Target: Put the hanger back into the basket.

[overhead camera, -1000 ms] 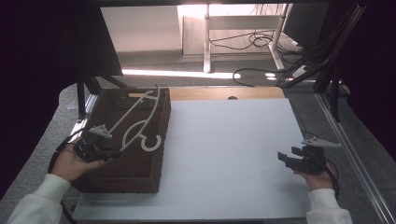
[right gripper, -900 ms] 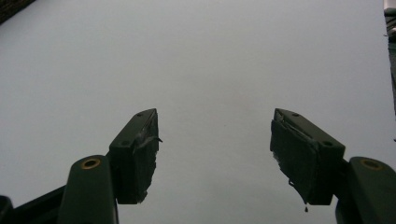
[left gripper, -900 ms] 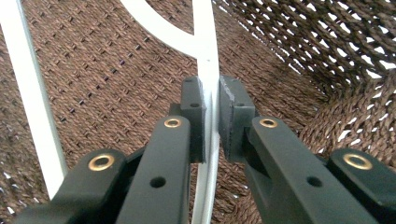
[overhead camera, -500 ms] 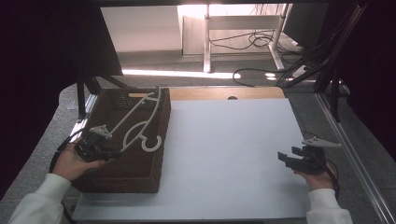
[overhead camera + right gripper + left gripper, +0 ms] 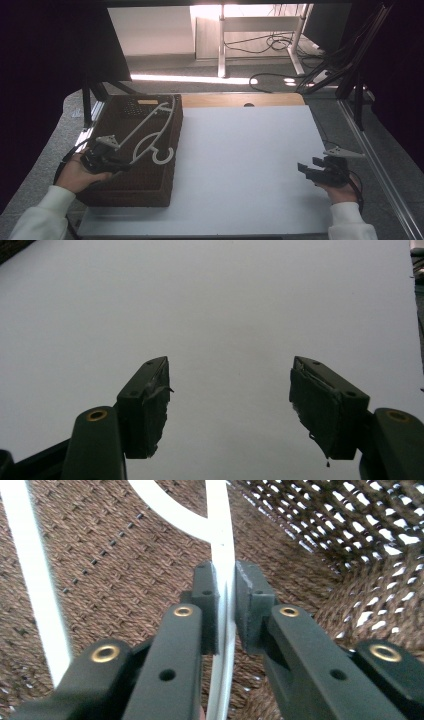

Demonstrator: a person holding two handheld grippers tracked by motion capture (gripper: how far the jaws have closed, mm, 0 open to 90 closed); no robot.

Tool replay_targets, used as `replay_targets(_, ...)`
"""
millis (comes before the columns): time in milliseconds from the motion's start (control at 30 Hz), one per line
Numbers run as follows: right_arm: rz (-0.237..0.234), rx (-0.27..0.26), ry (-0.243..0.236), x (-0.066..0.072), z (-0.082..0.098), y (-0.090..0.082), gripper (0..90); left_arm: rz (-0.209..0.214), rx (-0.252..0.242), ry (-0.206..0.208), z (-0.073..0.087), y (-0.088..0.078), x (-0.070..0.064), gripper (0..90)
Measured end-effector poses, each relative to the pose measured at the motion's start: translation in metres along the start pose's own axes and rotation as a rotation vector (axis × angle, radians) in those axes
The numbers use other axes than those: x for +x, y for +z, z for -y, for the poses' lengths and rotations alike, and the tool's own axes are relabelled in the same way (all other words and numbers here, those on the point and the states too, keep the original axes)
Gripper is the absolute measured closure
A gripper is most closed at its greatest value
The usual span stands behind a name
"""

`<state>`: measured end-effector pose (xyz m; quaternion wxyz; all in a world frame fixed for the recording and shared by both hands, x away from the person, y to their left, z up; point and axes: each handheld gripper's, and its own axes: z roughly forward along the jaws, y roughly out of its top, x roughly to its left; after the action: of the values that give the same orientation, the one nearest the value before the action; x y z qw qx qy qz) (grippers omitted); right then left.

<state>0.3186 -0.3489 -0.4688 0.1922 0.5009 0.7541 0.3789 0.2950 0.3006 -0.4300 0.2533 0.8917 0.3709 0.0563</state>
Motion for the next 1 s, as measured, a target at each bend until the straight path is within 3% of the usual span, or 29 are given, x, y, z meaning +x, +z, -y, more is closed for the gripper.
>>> replay_targets(67, 0.001, 0.0, -0.001, 0.0, 0.0, 0.0, 32.8, -0.016, -0.036, -0.017, 0.0, -0.004, 0.001, 60.6)
replay_targets(167, 0.0, -0.001, 0.001, 0.0, 0.0, 0.0, 32.9, -0.044, -0.056, -0.027, 0.0, -0.008, 0.001, 51.8)
replay_targets(500, -0.001, 0.004, 0.001, 0.0, 0.0, 0.002, 32.5, -0.082, -0.109, -0.065, -0.001, -0.013, -0.006, 34.1)
replay_targets(733, -0.015, 0.008, 0.0, -0.001, -0.001, 0.003, 31.2, -0.051, -0.162, -0.098, -0.01, -0.01, -0.017, 29.5)
replay_targets(1000, -0.05, 0.001, -0.019, 0.003, -0.002, 0.002, 28.7, -0.054, -0.176, -0.082, -0.023, 0.0, -0.03, 29.1)
